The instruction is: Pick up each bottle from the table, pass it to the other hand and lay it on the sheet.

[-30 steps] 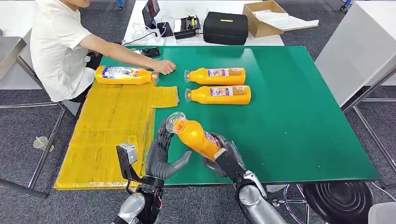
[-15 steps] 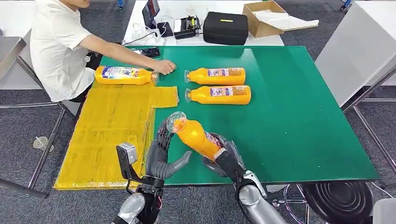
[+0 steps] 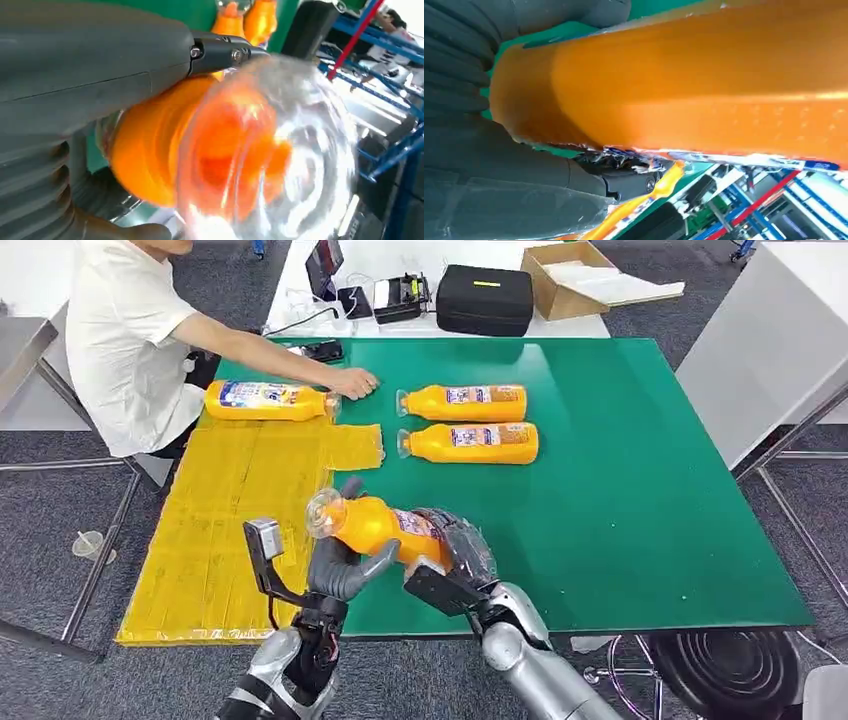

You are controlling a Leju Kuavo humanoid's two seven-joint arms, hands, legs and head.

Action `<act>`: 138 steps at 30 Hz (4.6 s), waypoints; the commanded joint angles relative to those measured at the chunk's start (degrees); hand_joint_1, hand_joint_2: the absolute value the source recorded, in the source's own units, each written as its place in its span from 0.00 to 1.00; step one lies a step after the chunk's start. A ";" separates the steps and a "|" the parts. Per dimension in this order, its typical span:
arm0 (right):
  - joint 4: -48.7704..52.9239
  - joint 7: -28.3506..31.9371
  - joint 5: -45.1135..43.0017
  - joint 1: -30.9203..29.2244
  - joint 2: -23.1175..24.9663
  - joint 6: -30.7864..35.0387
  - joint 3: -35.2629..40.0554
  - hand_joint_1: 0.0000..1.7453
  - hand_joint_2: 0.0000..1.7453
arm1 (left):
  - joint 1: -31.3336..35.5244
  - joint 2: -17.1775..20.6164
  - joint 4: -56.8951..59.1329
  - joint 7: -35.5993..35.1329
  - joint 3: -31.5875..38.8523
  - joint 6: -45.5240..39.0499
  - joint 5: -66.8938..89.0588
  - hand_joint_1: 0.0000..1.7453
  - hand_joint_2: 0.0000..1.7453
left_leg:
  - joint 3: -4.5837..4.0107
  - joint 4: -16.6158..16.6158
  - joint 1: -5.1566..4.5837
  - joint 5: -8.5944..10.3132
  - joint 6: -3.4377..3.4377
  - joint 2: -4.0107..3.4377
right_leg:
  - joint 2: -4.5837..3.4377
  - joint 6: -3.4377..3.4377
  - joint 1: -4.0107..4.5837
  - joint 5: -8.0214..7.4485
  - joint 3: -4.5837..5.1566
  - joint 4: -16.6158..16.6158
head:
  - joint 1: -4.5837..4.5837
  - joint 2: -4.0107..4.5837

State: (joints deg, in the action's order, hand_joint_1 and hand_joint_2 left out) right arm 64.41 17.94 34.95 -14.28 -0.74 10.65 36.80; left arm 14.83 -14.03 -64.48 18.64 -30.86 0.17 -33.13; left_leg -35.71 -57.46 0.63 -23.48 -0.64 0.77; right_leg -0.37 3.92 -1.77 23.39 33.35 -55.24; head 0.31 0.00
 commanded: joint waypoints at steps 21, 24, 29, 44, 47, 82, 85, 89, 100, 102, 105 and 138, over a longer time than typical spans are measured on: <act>-0.87 5.62 -10.17 -3.39 -0.45 -7.63 5.92 1.00 1.00 | 3.46 -0.72 4.99 2.12 0.52 3.61 0.59 0.00 1.00 | 0.25 -0.11 0.05 -0.19 0.01 -0.06 | 0.02 -0.30 0.10 0.17 -0.25 -0.07 | 0.00 0.00; -0.87 5.62 -10.17 -3.39 -0.45 -7.63 5.92 1.00 1.00 | 3.46 -0.72 4.99 2.12 0.52 3.61 0.59 0.00 1.00 | 0.10 -0.04 0.03 -0.09 0.01 -0.01 | 0.02 -0.19 0.07 0.08 -0.11 -0.01 | 0.00 0.00; -0.27 5.71 -10.77 -3.44 -0.77 -8.19 6.17 1.00 1.00 | 2.32 -0.90 1.93 6.41 -0.09 1.63 4.91 0.46 1.00 | 0.13 -0.07 0.02 -0.13 0.00 -0.04 | 0.01 -0.21 0.07 0.11 -0.13 -0.02 | 0.00 0.00; -0.49 5.72 -11.77 -4.03 -0.40 -9.35 5.88 0.85 1.00 | -0.01 -1.01 -4.22 10.27 1.02 3.63 5.68 1.00 1.00 | 0.16 -0.07 0.04 -0.13 0.00 -0.01 | 0.04 -0.22 0.09 0.12 -0.17 -0.01 | 0.00 0.00; -0.58 5.72 -11.77 -4.11 -0.35 -9.38 5.90 0.75 1.00 | 0.02 -1.03 -4.31 10.39 0.95 3.47 5.94 1.00 1.00 | 0.00 -0.02 0.02 -0.04 0.00 0.05 | 0.05 -0.12 0.04 0.05 -0.01 0.01 | 0.00 0.00; 6.02 17.57 -4.26 11.30 0.79 29.33 -34.69 0.00 0.00 | -2.00 5.20 -6.54 16.41 3.77 -30.45 36.09 1.00 1.00 | 0.14 0.03 -0.01 -0.09 -0.02 0.25 | 0.29 -0.18 0.03 0.14 -0.22 0.07 | 0.02 0.00; 12.53 21.00 -3.73 15.05 4.54 29.35 -41.68 0.00 0.00 | -0.32 5.72 -1.66 13.13 5.21 -37.05 45.62 1.00 1.00 | 0.07 0.01 -0.04 -0.09 0.00 0.30 | 0.33 -0.20 -0.01 0.17 -0.17 0.00 | -0.02 0.00; 12.33 21.45 -6.09 14.95 5.40 28.55 -38.91 0.00 0.00 | 3.01 6.16 7.83 -1.07 9.29 -40.17 85.10 1.00 1.00 | 0.02 0.04 -0.01 -0.06 0.04 0.37 | 0.38 -0.20 0.02 0.12 -0.10 0.03 | 0.00 0.00; 5.17 22.06 -7.28 12.99 7.81 27.07 -34.06 0.00 0.00 | 15.56 8.54 29.70 -14.36 7.86 -35.16 100.49 1.00 1.00 | 0.10 0.03 0.09 0.02 0.09 0.05 | 0.29 -0.27 0.13 0.01 -0.07 0.06 | 0.00 0.00; 4.23 22.06 -7.83 13.00 7.77 27.51 -33.53 0.00 0.00 | 16.48 8.93 32.25 -14.25 8.52 -34.90 100.52 1.00 1.00 | 0.02 0.05 0.07 0.11 0.01 0.17 | 0.31 -0.16 0.09 0.00 -0.05 0.09 | -0.04 0.00; 4.02 22.06 -9.53 12.92 6.92 27.85 -32.37 0.00 0.00 | 18.52 8.89 36.31 -14.87 8.48 -30.68 101.03 1.00 1.00 | 0.01 0.03 0.06 0.08 0.01 0.11 | 0.23 -0.16 0.08 0.00 -0.05 0.06 | 0.00 0.00; -0.07 22.06 -14.43 9.41 4.31 26.42 -26.63 0.00 0.00 | 24.38 10.68 44.64 -6.07 6.51 4.32 94.46 0.00 1.00 | 0.62 0.12 -0.01 0.13 0.00 0.21 | 0.19 -0.16 0.01 -0.02 -0.68 0.07 | 0.00 0.00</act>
State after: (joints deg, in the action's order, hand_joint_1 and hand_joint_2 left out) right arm 68.74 39.89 20.98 -2.46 5.22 34.64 7.72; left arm 40.65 -4.96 -25.35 12.31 -22.60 2.73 61.50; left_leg -35.26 -57.43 0.64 -23.32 -0.64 1.23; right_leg 0.01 3.90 -1.76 23.40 32.76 -55.24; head 0.31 0.00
